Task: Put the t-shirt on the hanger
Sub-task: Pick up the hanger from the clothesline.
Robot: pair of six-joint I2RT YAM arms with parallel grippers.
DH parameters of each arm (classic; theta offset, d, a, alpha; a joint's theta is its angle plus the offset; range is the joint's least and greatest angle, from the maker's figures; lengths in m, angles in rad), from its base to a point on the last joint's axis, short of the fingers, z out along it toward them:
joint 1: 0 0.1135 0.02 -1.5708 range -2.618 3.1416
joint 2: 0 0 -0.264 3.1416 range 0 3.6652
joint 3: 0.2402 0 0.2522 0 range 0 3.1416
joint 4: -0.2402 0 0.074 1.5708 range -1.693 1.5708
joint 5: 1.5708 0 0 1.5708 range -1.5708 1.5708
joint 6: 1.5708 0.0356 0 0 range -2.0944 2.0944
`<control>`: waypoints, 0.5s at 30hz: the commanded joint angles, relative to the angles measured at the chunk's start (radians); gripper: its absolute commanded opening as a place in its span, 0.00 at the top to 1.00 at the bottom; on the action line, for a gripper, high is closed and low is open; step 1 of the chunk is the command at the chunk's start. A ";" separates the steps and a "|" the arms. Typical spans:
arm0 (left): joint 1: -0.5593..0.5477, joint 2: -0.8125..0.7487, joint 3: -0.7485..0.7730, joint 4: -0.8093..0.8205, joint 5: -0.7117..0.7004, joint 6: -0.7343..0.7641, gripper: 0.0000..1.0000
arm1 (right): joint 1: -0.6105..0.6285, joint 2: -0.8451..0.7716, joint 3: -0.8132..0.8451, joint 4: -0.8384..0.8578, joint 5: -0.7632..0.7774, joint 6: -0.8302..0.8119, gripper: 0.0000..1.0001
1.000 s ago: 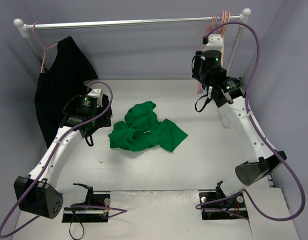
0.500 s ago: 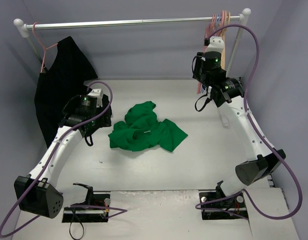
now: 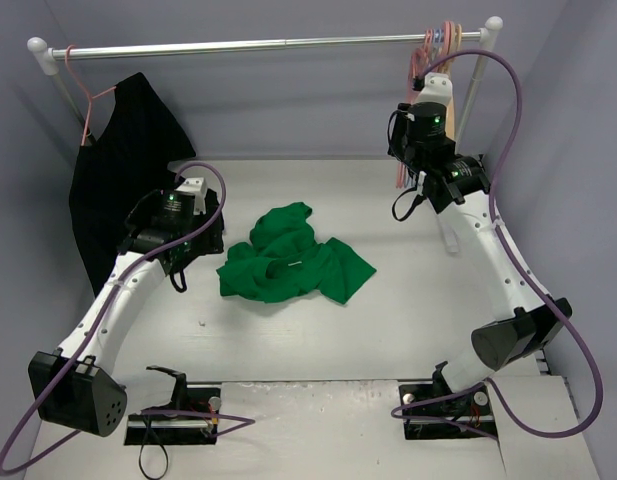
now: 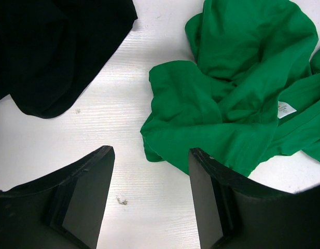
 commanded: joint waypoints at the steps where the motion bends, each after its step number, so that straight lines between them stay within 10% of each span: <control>1: 0.006 -0.006 0.041 0.035 0.007 0.005 0.41 | -0.009 0.001 -0.004 0.084 -0.002 0.016 0.69; 15: 0.006 0.000 0.042 0.031 0.012 0.006 0.42 | -0.023 0.029 -0.001 0.094 -0.010 0.012 0.69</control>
